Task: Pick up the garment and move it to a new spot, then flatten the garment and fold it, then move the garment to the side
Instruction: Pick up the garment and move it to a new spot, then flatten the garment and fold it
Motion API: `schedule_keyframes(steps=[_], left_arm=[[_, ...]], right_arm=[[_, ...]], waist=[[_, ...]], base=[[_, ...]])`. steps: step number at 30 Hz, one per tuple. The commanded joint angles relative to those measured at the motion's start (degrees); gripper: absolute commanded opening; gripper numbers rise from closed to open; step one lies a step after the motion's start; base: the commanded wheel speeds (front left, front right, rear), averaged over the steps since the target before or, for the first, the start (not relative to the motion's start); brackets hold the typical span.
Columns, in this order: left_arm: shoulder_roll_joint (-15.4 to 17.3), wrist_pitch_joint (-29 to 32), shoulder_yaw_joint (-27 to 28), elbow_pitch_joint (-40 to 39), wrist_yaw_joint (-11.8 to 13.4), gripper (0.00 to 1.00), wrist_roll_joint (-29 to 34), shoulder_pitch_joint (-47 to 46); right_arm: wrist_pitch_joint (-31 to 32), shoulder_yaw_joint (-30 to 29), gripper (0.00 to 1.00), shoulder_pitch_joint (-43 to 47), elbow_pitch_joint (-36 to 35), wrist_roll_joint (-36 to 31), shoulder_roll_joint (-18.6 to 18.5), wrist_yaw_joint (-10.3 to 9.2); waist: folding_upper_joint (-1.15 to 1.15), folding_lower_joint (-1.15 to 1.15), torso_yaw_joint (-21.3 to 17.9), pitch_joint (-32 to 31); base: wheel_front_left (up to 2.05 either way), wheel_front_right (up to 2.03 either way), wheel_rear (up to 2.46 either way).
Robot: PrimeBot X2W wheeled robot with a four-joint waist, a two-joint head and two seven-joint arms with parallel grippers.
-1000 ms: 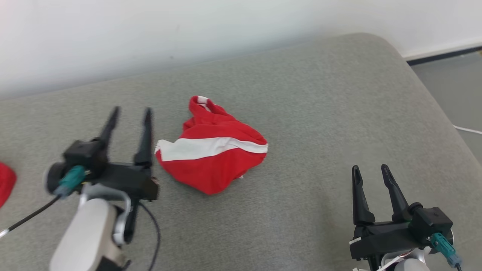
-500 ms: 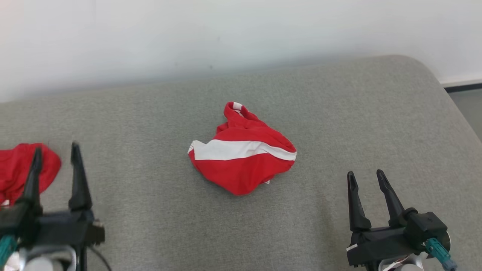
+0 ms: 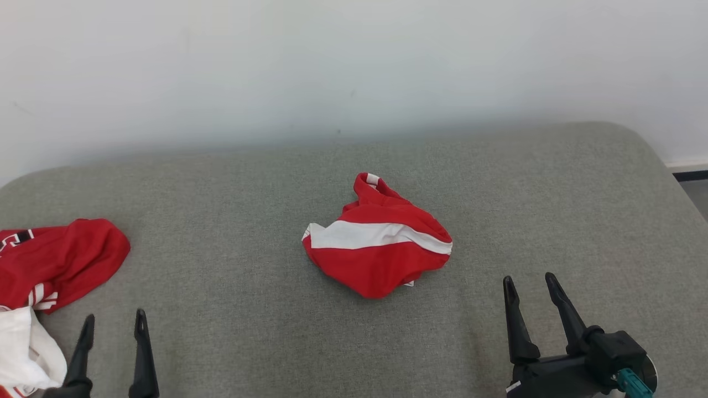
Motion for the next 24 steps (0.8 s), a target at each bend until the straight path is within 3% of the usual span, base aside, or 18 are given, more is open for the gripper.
schedule_keyframes(steps=[1,8,24], left_arm=[[-0.3,-0.2,0.0,0.4,0.1,1.0,0.0,1.0],[-0.8,-0.2,-1.1,3.5,-1.2,1.0,2.0,2.7],[-1.6,-0.2,-1.9,6.3,-0.8,1.0,3.2,4.3]], right_arm=[[0.0,0.0,1.0,0.6,0.1,-0.2,0.0,-0.12],[0.0,0.2,1.0,1.4,0.7,-0.6,0.0,-0.12],[0.0,1.1,1.0,2.2,3.0,-2.3,0.0,-0.12]], waist=[[0.0,0.01,0.5,-0.6],[0.0,0.01,1.2,-1.5],[0.0,0.01,1.8,-2.2]], base=[[0.0,0.0,0.0],[0.0,0.0,0.0],[0.0,0.0,0.0]])
